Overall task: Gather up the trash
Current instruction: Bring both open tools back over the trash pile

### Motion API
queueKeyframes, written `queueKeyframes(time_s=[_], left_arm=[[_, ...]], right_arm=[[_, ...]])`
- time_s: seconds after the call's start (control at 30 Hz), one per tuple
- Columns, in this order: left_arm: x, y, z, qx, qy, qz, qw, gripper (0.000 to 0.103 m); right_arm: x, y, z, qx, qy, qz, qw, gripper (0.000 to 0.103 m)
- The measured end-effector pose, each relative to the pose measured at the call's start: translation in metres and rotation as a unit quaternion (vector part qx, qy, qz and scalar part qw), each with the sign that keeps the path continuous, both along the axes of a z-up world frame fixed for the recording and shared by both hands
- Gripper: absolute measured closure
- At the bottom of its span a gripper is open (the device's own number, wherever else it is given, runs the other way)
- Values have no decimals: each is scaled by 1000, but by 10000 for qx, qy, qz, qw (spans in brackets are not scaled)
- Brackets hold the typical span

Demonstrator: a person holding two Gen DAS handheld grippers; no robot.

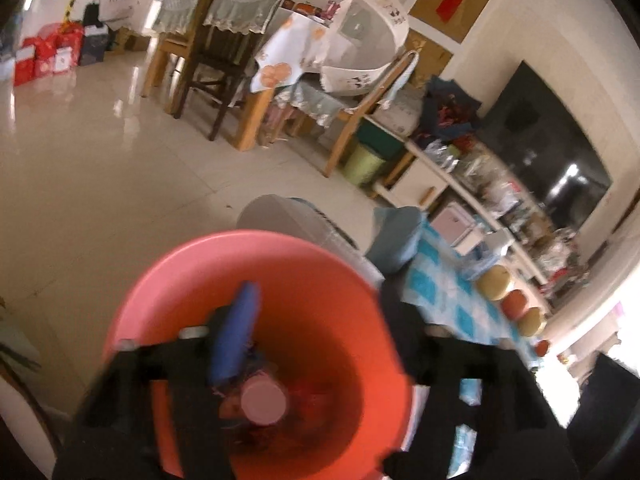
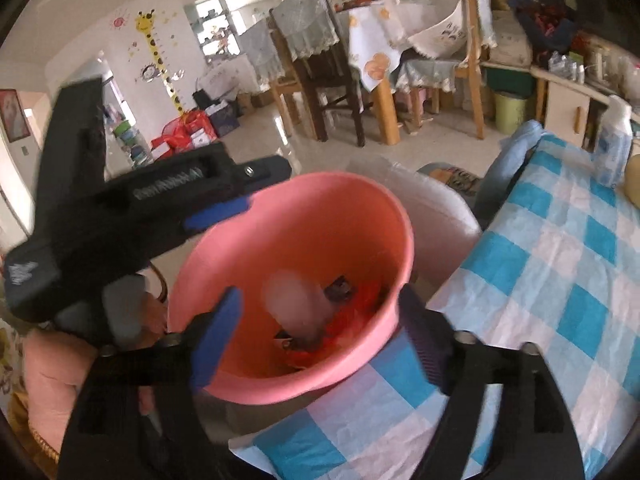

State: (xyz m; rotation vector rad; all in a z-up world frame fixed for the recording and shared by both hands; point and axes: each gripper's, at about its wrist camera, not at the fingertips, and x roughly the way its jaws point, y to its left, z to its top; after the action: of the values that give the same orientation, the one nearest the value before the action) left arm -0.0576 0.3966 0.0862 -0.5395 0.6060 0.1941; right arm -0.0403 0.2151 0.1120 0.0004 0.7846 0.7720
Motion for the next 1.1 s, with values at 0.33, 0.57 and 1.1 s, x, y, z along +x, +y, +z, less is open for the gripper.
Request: queueKeyframes(time_s=[0.33, 0.57, 1.1], left_arm=[[3, -40, 7, 751, -397, -445, 9954, 15], [11, -85, 8, 857, -550, -1173, 9879, 13], [7, -193, 3, 1989, -104, -2262, 9535, 13]], right_arm=[[-32, -54, 14, -385, -563, -578, 9960, 12], [-48, -99, 6, -414, -448, -1011, 9930, 11], [-94, -177, 14, -675, -963, -1860, 9755, 5]])
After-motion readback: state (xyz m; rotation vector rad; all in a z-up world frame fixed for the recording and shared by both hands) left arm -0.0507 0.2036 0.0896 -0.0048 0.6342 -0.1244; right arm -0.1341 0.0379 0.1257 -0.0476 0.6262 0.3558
